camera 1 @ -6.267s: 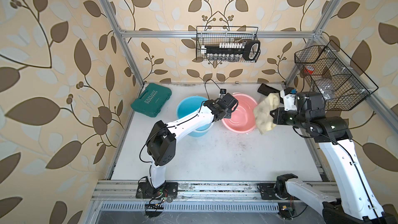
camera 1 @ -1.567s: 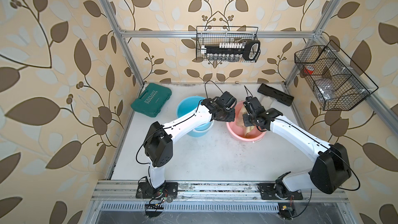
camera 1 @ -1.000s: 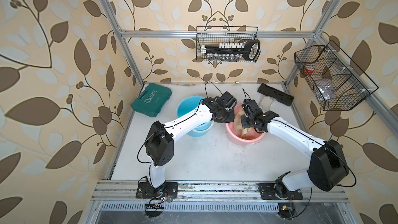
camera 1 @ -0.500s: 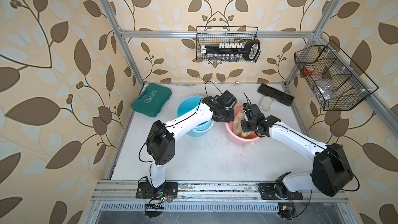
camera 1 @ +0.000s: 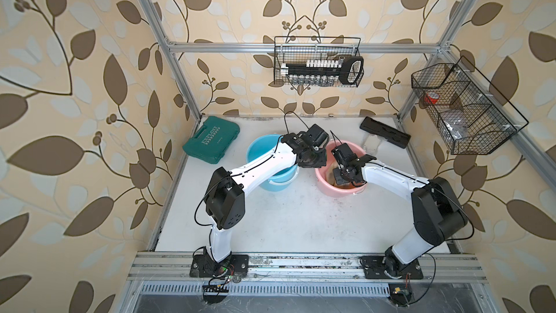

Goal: Wipe the inside of the bucket with a cloth
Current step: Wipe the dirt from the inside of the bucket.

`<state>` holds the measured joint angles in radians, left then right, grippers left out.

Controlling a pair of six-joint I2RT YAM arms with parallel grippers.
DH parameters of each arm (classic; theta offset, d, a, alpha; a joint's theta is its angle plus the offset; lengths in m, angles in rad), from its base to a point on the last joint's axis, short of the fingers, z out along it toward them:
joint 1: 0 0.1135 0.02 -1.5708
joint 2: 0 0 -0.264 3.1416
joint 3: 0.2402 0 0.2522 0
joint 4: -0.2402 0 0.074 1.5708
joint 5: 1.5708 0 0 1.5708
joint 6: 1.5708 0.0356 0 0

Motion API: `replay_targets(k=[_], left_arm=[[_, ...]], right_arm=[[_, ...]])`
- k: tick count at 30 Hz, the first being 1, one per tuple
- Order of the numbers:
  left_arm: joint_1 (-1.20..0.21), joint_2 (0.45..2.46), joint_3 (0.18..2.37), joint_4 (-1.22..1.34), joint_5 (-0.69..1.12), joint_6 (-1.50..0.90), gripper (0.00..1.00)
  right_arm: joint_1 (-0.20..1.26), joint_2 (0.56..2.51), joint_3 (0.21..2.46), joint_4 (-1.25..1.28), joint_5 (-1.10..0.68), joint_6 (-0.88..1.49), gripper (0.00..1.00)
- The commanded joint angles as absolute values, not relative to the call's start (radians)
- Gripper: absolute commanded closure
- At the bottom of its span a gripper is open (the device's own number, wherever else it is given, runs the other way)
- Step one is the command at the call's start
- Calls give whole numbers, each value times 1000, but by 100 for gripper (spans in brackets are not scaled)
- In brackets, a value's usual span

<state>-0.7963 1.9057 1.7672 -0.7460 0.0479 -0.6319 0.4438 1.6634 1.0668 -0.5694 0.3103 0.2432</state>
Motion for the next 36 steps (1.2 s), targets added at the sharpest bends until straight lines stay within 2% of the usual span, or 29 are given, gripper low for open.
replay_targets(k=[1,8,13,19,27,32,36], left_arm=[[-812,1874,1776,-743,108,-608,100],[-813,1880,1758,-749,100,-603,100],[-815,1887,1751,-746,91,-602,100],[-815,1884,1740,-746,73,-604,100],[-815,1862,1709,-738,9,-612,100],[-815,1860,1700,-736,-16,-614,100],[-815,1859,1702,-733,-23,-615,100]], right_arm=[[416,1737,1145,-613,321,303,100],[420,1885,1217,-646,167,316,100],[448,1914,1209,-595,3,298,100],[451,1861,1153,-492,-321,270,100],[376,1692,1041,-464,-566,241,100],[291,1530,978,-455,-619,226,100],[277,1415,981,-500,-472,233,100]])
